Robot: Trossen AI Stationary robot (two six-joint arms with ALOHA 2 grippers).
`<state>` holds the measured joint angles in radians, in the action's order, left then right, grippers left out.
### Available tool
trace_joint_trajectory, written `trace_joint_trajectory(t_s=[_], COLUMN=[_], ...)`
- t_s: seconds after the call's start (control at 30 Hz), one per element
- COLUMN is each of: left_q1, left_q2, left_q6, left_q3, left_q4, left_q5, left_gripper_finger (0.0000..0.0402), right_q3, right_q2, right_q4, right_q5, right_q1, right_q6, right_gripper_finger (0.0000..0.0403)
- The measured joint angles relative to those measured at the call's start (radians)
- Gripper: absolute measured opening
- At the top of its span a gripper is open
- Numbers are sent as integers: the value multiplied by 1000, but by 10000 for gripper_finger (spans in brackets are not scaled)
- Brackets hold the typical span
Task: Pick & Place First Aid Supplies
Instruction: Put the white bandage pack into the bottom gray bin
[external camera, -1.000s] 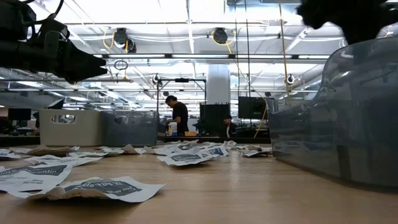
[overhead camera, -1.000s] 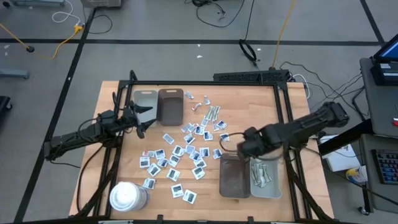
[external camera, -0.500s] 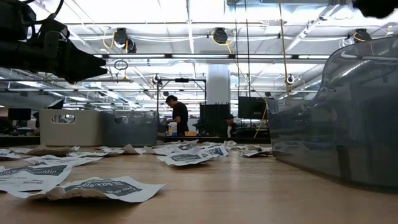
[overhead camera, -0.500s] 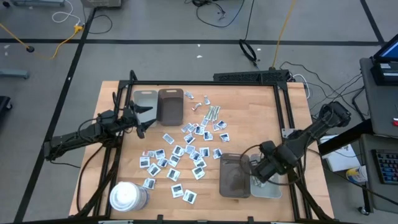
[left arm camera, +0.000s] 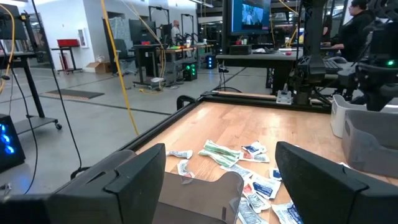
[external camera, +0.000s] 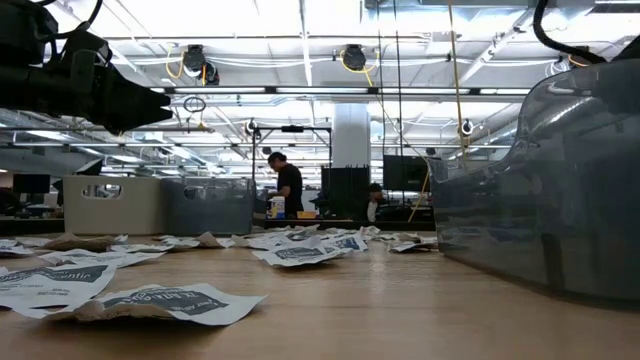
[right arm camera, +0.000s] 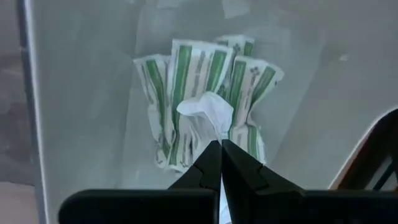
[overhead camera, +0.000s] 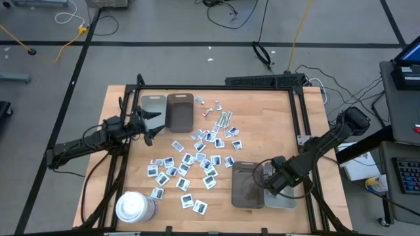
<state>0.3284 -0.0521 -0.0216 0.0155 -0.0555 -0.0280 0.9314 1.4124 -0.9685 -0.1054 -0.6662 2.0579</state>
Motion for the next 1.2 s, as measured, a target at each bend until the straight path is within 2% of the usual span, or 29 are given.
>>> trace_joint_trajectory(t_s=[0.2, 0.5, 0.67, 0.83, 1.2], left_q1=[0, 0, 0, 0, 0], left_q2=[0, 0, 0, 0, 0], left_q6=[0, 0, 0, 0, 0], left_q3=[0, 0, 0, 0, 0], left_q4=[0, 0, 0, 0, 0], left_q5=[0, 0, 0, 0, 0], left_gripper_finger=[306, 306, 306, 306, 306], right_q3=[0, 0, 6, 62, 217], right_q2=[0, -31, -77, -98, -102], right_q4=[-29, -17, -57, -147, -217], right_q5=[15, 27, 26, 26, 25], right_q1=[0, 1, 20, 74, 275], right_q6=[28, -4, -75, -299, -1074], right_gripper_finger=[29, 163, 197, 200, 201])
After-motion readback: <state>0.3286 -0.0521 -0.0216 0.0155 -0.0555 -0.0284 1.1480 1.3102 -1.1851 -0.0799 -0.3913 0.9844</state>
